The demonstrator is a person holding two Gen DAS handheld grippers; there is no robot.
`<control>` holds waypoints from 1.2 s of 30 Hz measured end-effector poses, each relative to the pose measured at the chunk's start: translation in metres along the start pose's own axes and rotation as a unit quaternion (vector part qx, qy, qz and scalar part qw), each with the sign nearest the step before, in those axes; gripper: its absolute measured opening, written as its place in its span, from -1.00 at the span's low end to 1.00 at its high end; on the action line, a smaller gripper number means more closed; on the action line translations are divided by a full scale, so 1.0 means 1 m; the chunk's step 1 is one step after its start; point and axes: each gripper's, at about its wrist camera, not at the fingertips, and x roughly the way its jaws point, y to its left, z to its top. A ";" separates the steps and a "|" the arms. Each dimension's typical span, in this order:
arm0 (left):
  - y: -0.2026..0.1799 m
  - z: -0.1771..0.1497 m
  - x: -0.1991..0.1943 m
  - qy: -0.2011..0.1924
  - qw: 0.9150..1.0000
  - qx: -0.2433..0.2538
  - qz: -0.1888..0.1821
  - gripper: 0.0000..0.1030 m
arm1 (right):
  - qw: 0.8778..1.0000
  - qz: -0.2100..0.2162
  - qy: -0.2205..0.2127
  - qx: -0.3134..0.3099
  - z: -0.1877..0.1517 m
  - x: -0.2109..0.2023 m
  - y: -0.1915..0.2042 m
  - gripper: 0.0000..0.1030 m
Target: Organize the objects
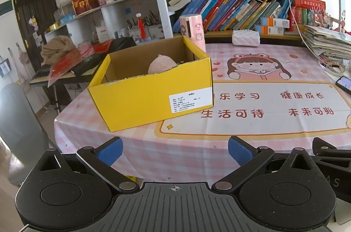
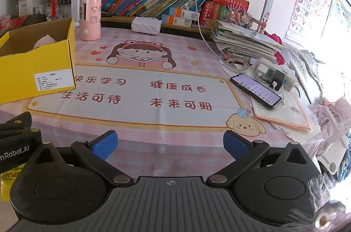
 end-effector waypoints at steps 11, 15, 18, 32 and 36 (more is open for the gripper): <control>0.000 0.002 0.006 0.004 1.000 -0.001 -0.008 0.99 | 1.000 -0.011 0.010 0.001 0.004 0.007 0.005 1.00; 0.000 0.003 0.009 0.006 1.000 -0.001 -0.010 0.99 | 1.000 -0.013 0.012 0.001 0.003 0.009 0.006 1.00; 0.000 0.003 0.010 0.007 1.000 -0.001 -0.011 0.99 | 1.000 -0.014 0.013 0.001 0.004 0.009 0.007 1.00; 0.001 0.004 0.015 0.010 1.000 -0.002 -0.013 0.99 | 1.000 -0.014 0.014 0.000 0.005 0.012 0.008 1.00; 0.001 0.005 0.018 0.010 1.000 -0.003 -0.014 0.98 | 1.000 -0.015 0.014 0.000 0.005 0.013 0.007 1.00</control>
